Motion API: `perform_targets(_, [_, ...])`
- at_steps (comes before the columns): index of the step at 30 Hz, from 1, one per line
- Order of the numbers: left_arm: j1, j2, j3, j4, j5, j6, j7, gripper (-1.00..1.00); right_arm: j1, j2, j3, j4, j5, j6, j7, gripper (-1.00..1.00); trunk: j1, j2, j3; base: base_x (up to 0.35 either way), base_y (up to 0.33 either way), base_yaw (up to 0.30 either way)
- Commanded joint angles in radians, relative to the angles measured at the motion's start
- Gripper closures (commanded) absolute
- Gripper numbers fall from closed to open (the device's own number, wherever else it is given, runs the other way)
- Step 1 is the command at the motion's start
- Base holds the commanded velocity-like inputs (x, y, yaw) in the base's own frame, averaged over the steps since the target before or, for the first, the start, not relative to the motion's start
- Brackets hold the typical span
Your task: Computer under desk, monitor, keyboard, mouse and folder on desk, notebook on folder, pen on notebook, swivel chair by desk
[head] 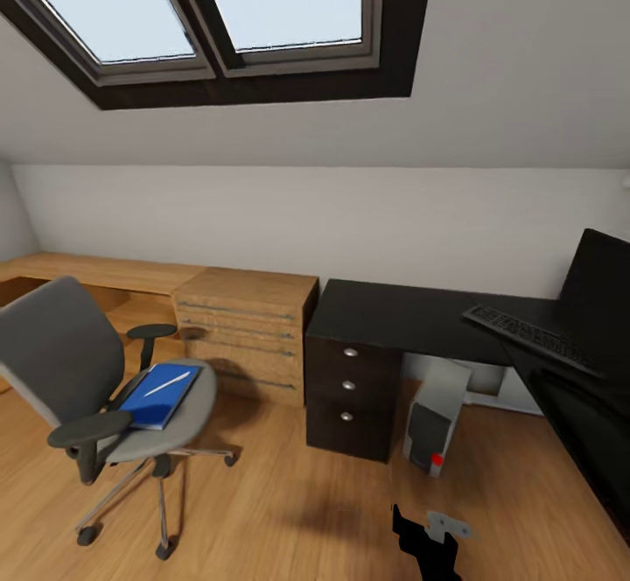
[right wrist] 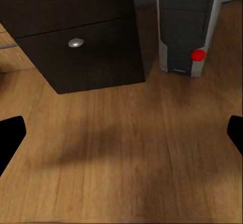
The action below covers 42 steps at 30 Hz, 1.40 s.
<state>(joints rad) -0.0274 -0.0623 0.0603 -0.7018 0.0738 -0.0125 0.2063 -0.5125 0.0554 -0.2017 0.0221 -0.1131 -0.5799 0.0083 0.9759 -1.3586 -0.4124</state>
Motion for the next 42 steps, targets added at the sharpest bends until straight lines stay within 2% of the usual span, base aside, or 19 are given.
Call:
perform_targets(1, [0.000, -0.001, 0.001, -0.001, 0.008, -0.001, 0.001, -1.00, -0.001, 0.000, 0.004, 0.002, -0.010, -0.004, 0.001, -1.00, -0.005, 0.007, 0.002, -0.300, 0.003, -0.300])
perform_targets(20, [0.000, 0.000, 0.001, 0.002, 0.009, -0.001, 0.001, -1.00, -0.001, 0.001, 0.004, 0.002, -0.010, -0.004, 0.001, -1.00, -0.077, 0.140, 0.059, -0.334, 0.000, -0.276])
perform_targets(29, [0.000, 0.001, 0.001, 0.002, 0.008, -0.001, 0.001, -1.00, -0.001, 0.012, 0.004, 0.002, -0.008, -0.002, 0.001, -1.00, -0.112, 0.203, 0.080, -0.339, -0.036, -0.050])
perform_targets(42, [0.000, 0.001, 0.001, 0.004, 0.008, 0.000, 0.002, -1.00, -0.001, 0.008, 0.004, 0.000, -0.008, -0.004, 0.001, -1.00, -0.162, 0.294, 0.119, -0.339, -0.121, -0.002])
